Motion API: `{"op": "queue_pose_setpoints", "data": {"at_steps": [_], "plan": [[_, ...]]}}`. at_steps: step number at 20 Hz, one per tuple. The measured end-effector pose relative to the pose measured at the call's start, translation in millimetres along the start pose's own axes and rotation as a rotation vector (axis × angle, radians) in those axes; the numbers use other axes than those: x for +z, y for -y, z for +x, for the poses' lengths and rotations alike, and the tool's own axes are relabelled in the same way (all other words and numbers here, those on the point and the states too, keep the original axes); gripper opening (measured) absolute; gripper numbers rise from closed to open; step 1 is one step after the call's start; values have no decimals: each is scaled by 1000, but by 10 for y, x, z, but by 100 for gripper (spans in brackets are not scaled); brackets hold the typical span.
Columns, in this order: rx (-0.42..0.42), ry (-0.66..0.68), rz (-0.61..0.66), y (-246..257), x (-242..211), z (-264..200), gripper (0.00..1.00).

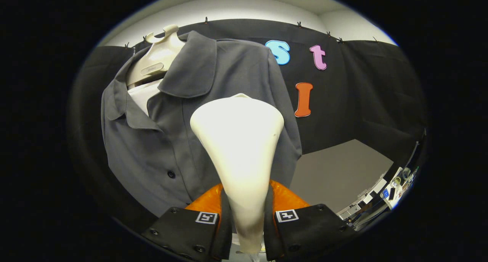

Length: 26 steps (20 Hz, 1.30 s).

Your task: Iron the clothes twice with a garment steamer, once on the left side and once on the right side.

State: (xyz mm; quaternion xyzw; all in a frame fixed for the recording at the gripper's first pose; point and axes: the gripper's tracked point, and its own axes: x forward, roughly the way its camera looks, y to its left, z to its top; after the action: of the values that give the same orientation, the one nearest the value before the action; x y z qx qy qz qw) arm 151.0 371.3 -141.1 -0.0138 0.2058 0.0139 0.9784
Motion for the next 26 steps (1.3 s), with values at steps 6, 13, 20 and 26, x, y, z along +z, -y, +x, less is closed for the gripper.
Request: {"op": "queue_pose_setpoints", "data": {"at_steps": [6,13,20,26], "plan": [[-16,-31,-29,23,-304,210,42],[-31,-73,-74,76,-715,300,42],[-33,-168,-68,152,-1359,343,42],[-46,-219,-73,248,-1810,409,42]]}}
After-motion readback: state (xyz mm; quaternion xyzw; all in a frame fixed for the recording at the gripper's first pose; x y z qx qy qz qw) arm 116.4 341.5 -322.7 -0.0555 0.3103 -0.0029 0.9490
